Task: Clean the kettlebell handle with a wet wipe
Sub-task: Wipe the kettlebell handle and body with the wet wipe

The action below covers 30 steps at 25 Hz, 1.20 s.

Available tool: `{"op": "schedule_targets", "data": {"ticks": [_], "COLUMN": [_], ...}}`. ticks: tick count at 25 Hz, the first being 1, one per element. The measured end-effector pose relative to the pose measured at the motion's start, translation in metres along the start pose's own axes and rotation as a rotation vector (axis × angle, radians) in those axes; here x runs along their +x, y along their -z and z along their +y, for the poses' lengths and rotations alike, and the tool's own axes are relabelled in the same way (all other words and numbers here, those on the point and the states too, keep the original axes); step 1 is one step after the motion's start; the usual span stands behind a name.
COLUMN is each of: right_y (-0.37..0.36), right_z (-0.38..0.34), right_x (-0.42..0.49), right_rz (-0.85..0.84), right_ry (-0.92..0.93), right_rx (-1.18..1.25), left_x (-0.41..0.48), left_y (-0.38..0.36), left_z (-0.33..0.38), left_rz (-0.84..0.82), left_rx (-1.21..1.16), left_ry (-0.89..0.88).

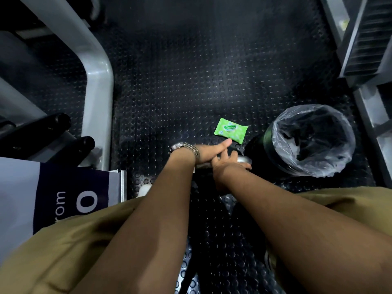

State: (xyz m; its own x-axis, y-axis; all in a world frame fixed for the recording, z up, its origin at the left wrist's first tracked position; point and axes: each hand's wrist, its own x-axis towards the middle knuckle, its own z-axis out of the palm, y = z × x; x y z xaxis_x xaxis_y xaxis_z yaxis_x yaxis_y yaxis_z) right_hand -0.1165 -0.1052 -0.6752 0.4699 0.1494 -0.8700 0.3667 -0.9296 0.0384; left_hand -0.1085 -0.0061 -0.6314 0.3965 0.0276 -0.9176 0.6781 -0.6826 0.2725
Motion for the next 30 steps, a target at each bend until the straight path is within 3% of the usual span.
{"op": "schedule_targets", "data": {"ticks": [4, 10, 18, 22, 25, 30], "right_y": [0.001, -0.001, 0.001, -0.001, -0.001, 0.004], "right_z": [0.000, 0.001, -0.001, -0.001, 0.000, -0.003], "right_x": [0.001, -0.002, 0.003, 0.000, -0.004, -0.001], "right_rz": [-0.010, 0.006, -0.009, 0.002, 0.015, -0.025], "right_ry": [-0.021, 0.004, -0.006, 0.005, 0.005, 0.008], "right_rx": [0.038, 0.006, 0.030, -0.003, -0.032, 0.010], "left_x": [0.012, -0.003, 0.021, 0.011, 0.007, 0.030], "left_y": [-0.018, 0.009, -0.008, 0.019, 0.027, -0.001], "left_z": [-0.011, 0.017, -0.014, -0.004, 0.008, -0.014], "left_rz": [0.066, -0.113, 0.007, -0.130, -0.128, -0.041], "left_rx": [0.021, -0.022, 0.029, 0.005, 0.048, 0.087], "left_ry": [0.040, -0.001, 0.001, 0.017, 0.075, -0.015]}}
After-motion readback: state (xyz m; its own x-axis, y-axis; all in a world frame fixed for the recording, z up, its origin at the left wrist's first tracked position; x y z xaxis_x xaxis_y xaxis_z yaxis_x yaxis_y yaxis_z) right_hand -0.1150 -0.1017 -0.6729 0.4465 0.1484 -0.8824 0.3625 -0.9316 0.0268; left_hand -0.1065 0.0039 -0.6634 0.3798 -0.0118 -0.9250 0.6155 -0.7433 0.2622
